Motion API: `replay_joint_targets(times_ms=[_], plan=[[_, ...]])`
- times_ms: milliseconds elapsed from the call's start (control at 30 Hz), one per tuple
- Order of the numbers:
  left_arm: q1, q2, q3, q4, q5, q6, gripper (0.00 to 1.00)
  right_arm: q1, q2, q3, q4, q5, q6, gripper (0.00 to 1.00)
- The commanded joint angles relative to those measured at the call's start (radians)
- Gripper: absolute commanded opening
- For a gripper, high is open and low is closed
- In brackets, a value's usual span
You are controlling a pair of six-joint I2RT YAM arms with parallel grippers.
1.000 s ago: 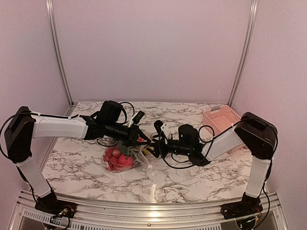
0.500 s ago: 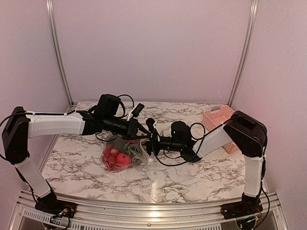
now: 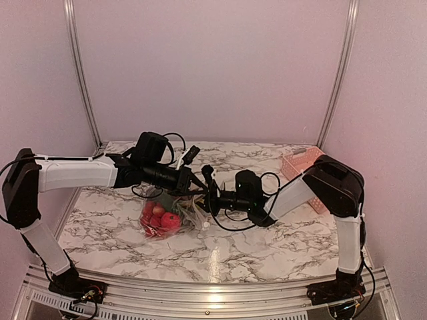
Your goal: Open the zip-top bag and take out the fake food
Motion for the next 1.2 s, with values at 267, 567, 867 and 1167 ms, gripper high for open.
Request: replay_joint_targets(times_ms=[267, 567, 867, 1167], plan=[[0.006, -0.018, 0.018, -0.006, -0.062, 0.016, 0.00, -0.033, -0.137, -0.134, 0.012, -0.019, -0.023, 0.00], [0.010, -0.026, 0.004, 0.012, -0.031, 0.012, 0.00, -0.037, -0.210, -0.198, -0.021, -0.031, -0.055, 0.13], [0.010, -0.012, 0.009, 0.038, 0.009, -0.009, 0.00, -0.026, -0.048, -0.035, 0.000, -0.051, -0.038, 0.43], [0.010, -0.008, 0.023, 0.021, 0.033, -0.006, 0.00, -0.014, 0.071, 0.063, 0.034, -0.046, 0.016, 0.88]])
